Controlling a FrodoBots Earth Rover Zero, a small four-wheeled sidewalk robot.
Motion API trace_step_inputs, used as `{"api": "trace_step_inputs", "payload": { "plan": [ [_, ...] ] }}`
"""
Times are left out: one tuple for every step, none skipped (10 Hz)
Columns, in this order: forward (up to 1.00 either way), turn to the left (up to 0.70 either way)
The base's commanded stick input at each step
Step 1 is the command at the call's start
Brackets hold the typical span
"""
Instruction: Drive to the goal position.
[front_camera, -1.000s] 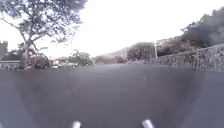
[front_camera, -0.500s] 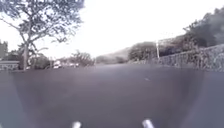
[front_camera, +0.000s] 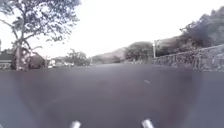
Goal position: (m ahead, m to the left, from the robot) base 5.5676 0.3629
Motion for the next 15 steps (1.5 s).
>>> {"api": "trace_step_inputs", "payload": {
  "plan": [
    [0.70, -0.35],
    [0.70, -0.35],
    [0.70, -0.35],
    [0.70, -0.35],
    [0.70, -0.35],
    [0.70, -0.35],
    [0.70, -0.35],
    [0.70, -0.35],
    [0.70, -0.35],
    [0.70, -0.35],
    [0.70, -0.35],
    [0.70, -0.14],
    [0.70, 0.00],
    [0.70, 0.00],
    [0.70, 0.00]
  ]
}}
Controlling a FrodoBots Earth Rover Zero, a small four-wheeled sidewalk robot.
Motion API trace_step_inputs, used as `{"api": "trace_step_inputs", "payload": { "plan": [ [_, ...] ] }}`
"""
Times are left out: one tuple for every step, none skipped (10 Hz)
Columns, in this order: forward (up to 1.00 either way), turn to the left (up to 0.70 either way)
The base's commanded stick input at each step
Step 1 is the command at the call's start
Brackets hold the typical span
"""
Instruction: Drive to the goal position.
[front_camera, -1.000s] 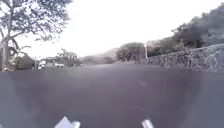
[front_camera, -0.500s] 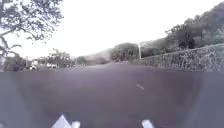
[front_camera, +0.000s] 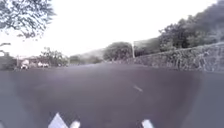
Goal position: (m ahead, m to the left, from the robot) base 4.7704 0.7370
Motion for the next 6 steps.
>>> {"api": "trace_step_inputs", "payload": {
  "plan": [
    [0.70, 0.00],
    [0.70, 0.00],
    [0.70, 0.00],
    [0.70, 0.00],
    [0.70, 0.00],
    [0.70, 0.00]
  ]
}}
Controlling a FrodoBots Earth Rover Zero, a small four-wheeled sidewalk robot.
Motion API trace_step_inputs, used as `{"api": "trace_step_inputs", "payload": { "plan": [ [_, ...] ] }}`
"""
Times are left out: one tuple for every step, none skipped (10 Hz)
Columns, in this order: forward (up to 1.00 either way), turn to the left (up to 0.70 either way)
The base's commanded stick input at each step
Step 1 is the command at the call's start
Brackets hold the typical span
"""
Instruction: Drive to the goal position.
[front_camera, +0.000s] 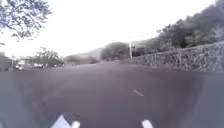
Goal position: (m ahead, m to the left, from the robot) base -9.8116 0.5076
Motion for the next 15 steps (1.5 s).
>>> {"api": "trace_step_inputs", "payload": {
  "plan": [
    [0.70, 0.00],
    [0.70, 0.00],
    [0.70, 0.00],
    [0.70, 0.00],
    [0.70, 0.00],
    [0.70, 0.00],
    [0.70, 0.00],
    [0.70, 0.00],
    [0.70, 0.00],
    [0.70, 0.00],
    [0.70, 0.00],
    [0.70, 0.00],
    [0.70, 0.00],
    [0.70, 0.00],
    [0.70, 0.00]
  ]
}}
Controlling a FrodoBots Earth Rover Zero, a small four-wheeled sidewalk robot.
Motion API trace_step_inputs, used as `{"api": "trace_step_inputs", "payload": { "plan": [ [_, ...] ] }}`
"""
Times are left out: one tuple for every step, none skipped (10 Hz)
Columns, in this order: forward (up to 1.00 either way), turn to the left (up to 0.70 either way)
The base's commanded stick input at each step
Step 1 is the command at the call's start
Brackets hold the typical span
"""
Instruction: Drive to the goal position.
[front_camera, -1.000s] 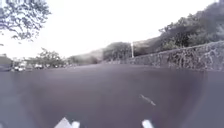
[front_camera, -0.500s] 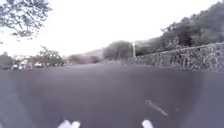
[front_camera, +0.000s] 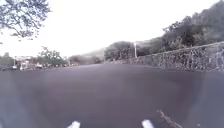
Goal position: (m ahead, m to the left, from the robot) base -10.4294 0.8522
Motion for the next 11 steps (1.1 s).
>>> {"api": "trace_step_inputs", "payload": {
  "plan": [
    [0.70, 0.00],
    [0.70, 0.00],
    [0.70, 0.00],
    [0.70, 0.00],
    [0.70, 0.00],
    [0.70, 0.00],
    [0.70, 0.00],
    [0.70, 0.00],
    [0.70, 0.00],
    [0.70, 0.00],
    [0.70, 0.00]
  ]
}}
